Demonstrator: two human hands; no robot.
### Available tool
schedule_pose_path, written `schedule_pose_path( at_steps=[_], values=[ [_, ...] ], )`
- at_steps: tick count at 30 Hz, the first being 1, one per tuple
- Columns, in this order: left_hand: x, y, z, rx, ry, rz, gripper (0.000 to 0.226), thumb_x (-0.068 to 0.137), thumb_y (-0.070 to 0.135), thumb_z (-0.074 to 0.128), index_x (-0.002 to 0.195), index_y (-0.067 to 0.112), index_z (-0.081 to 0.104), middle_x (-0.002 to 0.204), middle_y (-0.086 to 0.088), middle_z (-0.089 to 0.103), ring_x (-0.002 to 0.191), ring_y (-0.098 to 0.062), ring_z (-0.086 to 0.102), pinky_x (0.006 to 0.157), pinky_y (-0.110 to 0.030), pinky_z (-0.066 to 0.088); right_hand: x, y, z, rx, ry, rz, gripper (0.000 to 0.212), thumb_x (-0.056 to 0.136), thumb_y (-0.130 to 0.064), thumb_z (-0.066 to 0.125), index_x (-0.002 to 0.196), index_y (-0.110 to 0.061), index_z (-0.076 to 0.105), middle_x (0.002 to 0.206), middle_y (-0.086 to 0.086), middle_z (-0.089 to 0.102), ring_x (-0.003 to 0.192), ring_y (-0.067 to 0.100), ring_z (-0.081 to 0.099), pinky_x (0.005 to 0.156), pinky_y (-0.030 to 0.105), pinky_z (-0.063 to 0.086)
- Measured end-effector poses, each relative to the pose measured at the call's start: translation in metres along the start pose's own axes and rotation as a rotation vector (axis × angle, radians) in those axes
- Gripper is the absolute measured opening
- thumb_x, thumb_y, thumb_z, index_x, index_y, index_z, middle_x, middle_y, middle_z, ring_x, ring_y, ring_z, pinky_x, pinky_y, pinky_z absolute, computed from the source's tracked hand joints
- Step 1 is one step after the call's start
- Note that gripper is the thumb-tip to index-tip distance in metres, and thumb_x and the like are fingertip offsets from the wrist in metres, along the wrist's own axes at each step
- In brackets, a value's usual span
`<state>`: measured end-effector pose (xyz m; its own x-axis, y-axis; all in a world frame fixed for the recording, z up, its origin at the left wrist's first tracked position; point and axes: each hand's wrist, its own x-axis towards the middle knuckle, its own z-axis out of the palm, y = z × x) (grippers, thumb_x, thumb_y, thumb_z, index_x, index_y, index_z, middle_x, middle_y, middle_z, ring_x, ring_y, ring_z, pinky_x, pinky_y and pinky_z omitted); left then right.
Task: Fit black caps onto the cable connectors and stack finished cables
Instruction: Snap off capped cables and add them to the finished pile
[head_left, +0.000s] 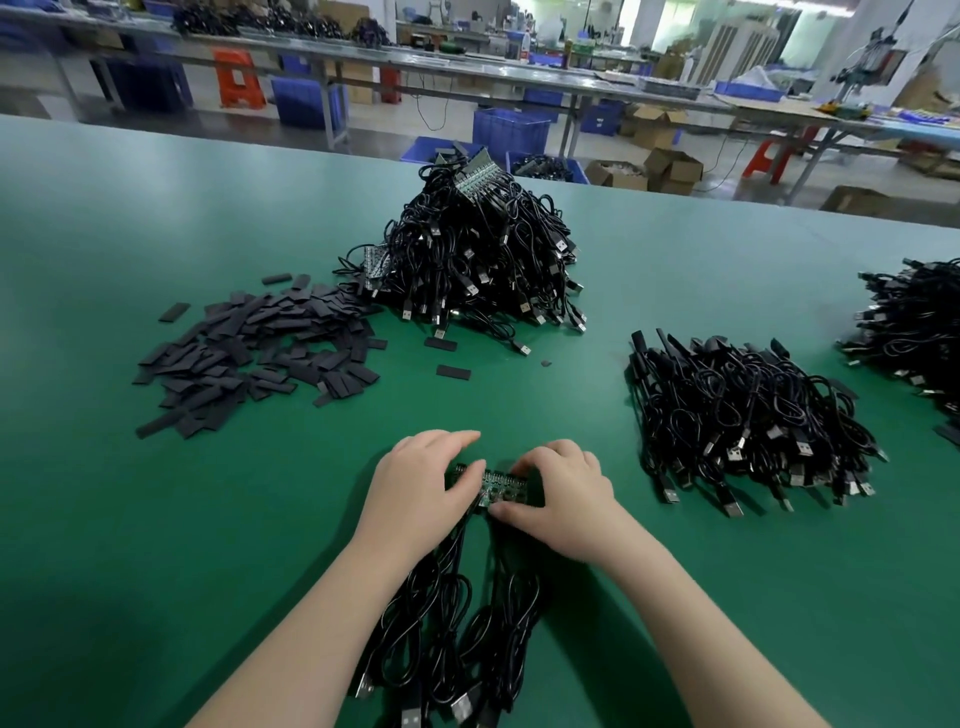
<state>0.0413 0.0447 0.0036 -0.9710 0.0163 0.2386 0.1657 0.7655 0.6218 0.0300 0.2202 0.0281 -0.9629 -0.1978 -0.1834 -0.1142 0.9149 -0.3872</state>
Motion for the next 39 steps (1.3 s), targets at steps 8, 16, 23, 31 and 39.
schedule_pose_path(
  at_steps=[8,16,23,31,39],
  values=[
    [0.002,0.003,-0.012,-0.522,-0.001,-0.169,0.051,0.073,0.037,0.083,0.110,0.060,0.055,0.088,0.018,0.069,0.067,0.011,0.054,0.068,-0.020,0.037,0.002,-0.007,0.000,0.800,0.139,-0.130,0.026,0.074,-0.013,0.085,0.086,-0.026,0.066,0.078,-0.009,0.065,0.066,0.004,0.054,0.066,0.020,0.049],
    [0.001,0.007,-0.011,-0.677,-0.055,-0.170,0.055,0.073,0.024,0.085,0.116,0.045,0.060,0.106,0.007,0.072,0.100,-0.011,0.066,0.095,-0.040,0.051,-0.007,-0.006,0.012,1.099,0.262,-0.085,0.021,0.083,-0.012,0.078,0.086,-0.032,0.079,0.084,-0.006,0.076,0.079,0.005,0.070,0.075,0.017,0.054],
    [-0.001,0.009,-0.005,-0.662,-0.002,-0.164,0.053,0.072,0.020,0.085,0.113,0.043,0.061,0.098,0.011,0.071,0.088,-0.007,0.066,0.087,-0.033,0.051,-0.010,-0.005,0.012,1.027,0.348,-0.029,0.011,0.080,-0.017,0.081,0.082,-0.027,0.077,0.079,-0.009,0.076,0.072,0.002,0.069,0.071,0.016,0.052],
    [-0.001,0.015,-0.001,-0.658,0.048,-0.195,0.050,0.070,0.019,0.085,0.098,0.048,0.056,0.074,0.007,0.072,0.061,-0.008,0.063,0.060,-0.019,0.048,-0.008,-0.007,0.016,0.968,0.441,0.009,0.011,0.078,-0.019,0.083,0.074,-0.025,0.074,0.072,-0.009,0.074,0.065,0.002,0.064,0.065,0.014,0.051],
    [-0.003,0.017,0.002,-0.643,0.102,-0.226,0.052,0.070,0.016,0.085,0.094,0.045,0.049,0.070,0.004,0.071,0.053,-0.009,0.057,0.054,-0.020,0.046,-0.010,-0.012,0.019,0.914,0.512,-0.004,0.016,0.080,-0.017,0.081,0.072,-0.026,0.070,0.070,-0.016,0.071,0.059,-0.004,0.059,0.060,0.008,0.045]
  ],
)
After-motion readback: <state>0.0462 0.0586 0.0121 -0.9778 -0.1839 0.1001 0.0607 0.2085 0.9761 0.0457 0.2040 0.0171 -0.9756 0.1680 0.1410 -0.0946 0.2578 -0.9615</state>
